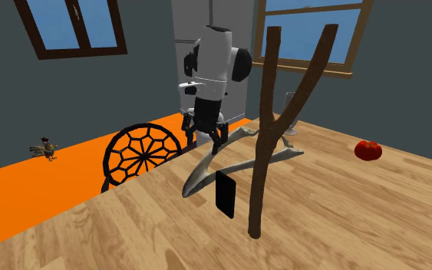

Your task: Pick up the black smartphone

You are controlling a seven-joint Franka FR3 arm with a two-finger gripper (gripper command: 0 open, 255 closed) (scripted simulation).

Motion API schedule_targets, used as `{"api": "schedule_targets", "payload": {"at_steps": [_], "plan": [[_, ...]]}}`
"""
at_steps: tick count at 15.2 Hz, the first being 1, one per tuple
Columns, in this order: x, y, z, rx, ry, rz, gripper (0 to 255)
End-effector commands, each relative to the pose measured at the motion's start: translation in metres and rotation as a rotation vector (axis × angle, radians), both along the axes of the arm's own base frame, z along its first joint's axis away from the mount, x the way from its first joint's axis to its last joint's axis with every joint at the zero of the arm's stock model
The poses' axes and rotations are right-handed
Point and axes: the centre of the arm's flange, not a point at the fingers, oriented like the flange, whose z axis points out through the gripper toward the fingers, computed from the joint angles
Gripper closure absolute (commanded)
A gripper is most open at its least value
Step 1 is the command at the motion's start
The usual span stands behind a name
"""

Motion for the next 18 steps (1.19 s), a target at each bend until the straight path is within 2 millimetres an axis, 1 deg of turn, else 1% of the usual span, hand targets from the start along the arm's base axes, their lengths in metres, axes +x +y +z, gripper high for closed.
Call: {"api": "schedule_targets", "payload": {"at_steps": [1, 8, 9, 15, 16, 18], "plan": [[0.008, 0.026, 0.003, -0.004, -0.013, 0.000, 0], [0.028, 0.116, 0.014, -0.022, -0.055, 0.011, 0], [0.029, 0.118, 0.014, -0.022, -0.056, 0.012, 0], [0.029, 0.118, -0.018, -0.022, -0.056, 0.012, 0], [0.029, 0.118, -0.026, -0.022, -0.056, 0.012, 0], [0.029, 0.118, -0.026, -0.022, -0.056, 0.012, 0]]}}
